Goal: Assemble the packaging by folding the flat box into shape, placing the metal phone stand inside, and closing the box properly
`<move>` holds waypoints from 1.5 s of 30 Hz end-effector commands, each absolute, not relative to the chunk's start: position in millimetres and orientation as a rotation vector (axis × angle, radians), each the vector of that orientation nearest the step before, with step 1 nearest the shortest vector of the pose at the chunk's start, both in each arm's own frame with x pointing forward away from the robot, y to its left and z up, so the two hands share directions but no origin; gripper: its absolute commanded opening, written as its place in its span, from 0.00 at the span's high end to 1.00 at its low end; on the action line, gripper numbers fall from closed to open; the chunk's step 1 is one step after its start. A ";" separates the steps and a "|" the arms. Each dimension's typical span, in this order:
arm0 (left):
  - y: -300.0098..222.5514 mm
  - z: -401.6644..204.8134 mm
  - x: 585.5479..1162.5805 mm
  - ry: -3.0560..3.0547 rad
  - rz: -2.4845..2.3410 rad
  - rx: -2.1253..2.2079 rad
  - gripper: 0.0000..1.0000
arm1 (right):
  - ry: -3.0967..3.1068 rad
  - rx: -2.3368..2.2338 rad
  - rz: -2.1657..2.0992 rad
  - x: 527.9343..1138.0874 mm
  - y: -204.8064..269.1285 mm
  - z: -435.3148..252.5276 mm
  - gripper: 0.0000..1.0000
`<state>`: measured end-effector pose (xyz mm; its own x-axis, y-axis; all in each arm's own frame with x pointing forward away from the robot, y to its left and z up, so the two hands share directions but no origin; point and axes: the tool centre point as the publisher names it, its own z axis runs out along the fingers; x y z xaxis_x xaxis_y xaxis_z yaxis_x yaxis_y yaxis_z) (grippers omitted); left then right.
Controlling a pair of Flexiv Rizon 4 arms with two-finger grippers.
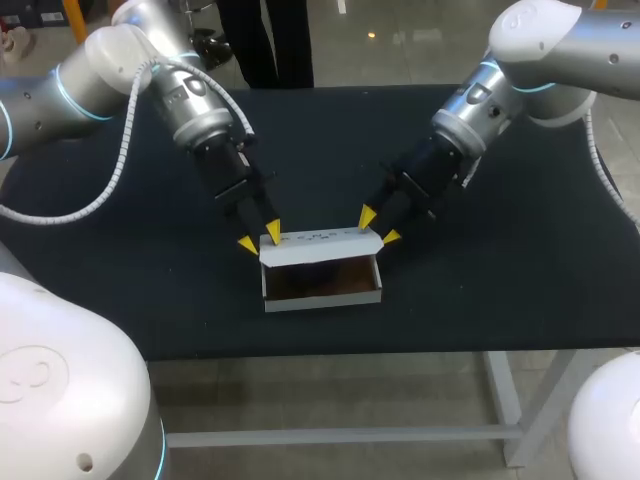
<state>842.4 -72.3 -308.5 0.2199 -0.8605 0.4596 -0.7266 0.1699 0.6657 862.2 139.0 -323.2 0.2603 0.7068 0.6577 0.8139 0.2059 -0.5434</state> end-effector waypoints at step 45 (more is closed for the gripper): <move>-75.5 -298.2 862.5 -1.342 -0.034 1.648 0.55 | -1.455 -1.478 -0.086 874.4 152.8 -319.1 0.55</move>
<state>868.0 -72.2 -297.4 0.3858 -0.7679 0.5114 -0.7281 0.0870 0.6799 870.7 147.2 -318.2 0.2705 0.7035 0.6572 0.7830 0.2364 -0.5753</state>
